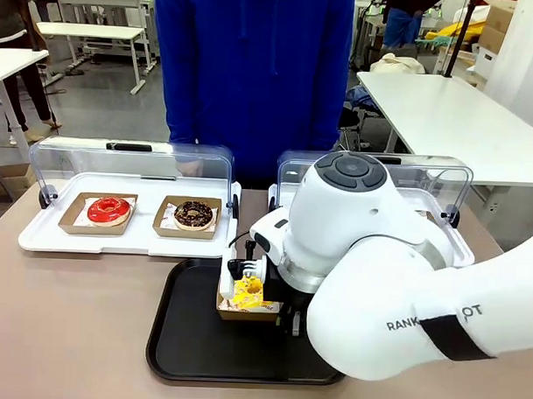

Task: Move the third donut from the left to the tray.
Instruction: Pick up the Paper togo box containing the Donut indicated by the person and place it on the Handle tray.

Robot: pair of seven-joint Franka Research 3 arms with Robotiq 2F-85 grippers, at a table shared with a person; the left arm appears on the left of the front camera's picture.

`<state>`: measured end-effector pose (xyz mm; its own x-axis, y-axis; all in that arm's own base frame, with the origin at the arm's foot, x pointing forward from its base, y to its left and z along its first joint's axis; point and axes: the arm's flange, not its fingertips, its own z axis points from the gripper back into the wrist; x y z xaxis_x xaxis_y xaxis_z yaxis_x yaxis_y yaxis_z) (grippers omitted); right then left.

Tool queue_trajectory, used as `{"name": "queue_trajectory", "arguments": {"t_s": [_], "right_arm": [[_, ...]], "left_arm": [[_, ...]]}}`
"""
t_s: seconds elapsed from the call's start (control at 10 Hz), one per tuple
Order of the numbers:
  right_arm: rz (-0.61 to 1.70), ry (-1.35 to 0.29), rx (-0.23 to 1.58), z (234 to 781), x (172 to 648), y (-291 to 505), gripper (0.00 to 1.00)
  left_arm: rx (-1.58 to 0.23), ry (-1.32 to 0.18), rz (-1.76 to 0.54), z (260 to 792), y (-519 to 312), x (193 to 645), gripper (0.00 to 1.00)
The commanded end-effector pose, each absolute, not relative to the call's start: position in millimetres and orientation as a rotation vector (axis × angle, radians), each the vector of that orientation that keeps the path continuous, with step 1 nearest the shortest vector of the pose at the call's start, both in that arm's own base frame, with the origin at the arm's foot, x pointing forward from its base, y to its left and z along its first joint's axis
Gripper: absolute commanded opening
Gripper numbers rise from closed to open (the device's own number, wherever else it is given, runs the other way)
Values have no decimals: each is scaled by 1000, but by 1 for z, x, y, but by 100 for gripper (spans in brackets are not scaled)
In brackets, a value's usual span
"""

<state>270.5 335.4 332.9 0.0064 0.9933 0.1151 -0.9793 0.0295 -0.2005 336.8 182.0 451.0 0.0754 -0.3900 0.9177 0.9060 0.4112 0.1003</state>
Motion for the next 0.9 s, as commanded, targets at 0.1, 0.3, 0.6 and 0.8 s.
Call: {"name": "queue_trajectory", "arguments": {"t_s": [0.1, 0.3, 0.6, 0.8], "right_arm": [[1502, -275, -102, 304, 247, 307, 2], [1515, -251, -94, 297, 245, 306, 2], [1545, -258, -81, 300, 247, 300, 57], [1543, -263, -83, 312, 250, 297, 100]], "left_arm": [[-593, -1121, -1068, 451, 181, 337, 100], [-593, -1121, -1068, 451, 181, 337, 100], [-593, -1121, -1068, 451, 181, 337, 100], [-593, -1121, -1068, 451, 181, 337, 100]]}}
